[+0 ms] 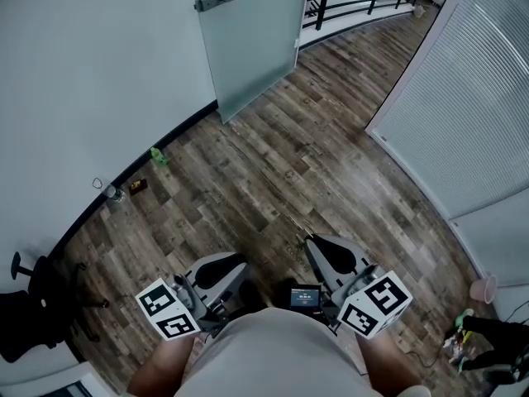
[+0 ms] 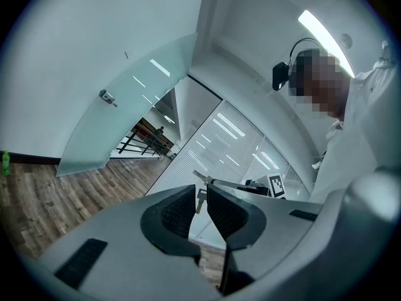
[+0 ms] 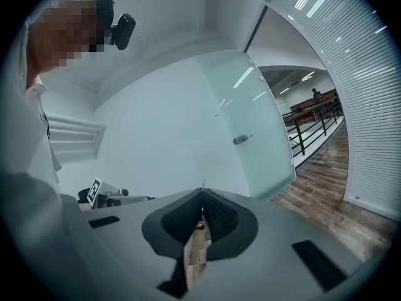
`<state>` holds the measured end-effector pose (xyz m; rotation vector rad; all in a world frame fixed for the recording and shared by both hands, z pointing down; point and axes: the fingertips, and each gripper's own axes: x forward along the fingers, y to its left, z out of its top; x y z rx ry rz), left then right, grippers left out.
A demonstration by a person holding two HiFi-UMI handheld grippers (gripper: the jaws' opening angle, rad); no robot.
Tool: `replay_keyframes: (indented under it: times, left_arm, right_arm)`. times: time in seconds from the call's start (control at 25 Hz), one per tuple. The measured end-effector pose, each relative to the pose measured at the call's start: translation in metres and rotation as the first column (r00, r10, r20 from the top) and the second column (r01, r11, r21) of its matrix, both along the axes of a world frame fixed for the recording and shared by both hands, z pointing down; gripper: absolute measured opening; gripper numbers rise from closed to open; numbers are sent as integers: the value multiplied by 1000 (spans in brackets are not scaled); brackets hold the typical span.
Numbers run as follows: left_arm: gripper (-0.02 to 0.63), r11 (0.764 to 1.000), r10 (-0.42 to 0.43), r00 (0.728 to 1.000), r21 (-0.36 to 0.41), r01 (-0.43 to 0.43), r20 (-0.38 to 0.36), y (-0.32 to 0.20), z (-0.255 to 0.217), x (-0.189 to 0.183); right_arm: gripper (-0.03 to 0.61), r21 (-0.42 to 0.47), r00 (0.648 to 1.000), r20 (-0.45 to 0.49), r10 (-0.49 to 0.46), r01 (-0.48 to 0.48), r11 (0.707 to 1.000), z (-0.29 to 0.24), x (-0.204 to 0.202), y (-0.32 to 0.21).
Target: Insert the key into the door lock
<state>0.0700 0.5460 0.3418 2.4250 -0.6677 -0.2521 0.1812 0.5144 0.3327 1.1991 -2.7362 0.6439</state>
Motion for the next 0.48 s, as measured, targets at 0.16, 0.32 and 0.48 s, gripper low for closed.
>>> replay_keyframes:
  times: [0.16, 0.32, 0.48]
  left_arm:
    - [67, 1000, 2, 1000, -1, -2, 0, 0, 3, -9]
    - [67, 1000, 4, 1000, -2, -4, -2, 0, 2, -19]
    - [67, 1000, 8, 1000, -2, -8, -5, 1, 5, -25]
  right_arm:
    - [15, -3, 1000, 2, 3, -3, 1000, 3, -8, 1]
    - [15, -3, 1000, 0, 6, -6, 1000, 2, -18, 1]
    - [15, -5, 1000, -5, 13, -13, 1000, 6, -23, 2]
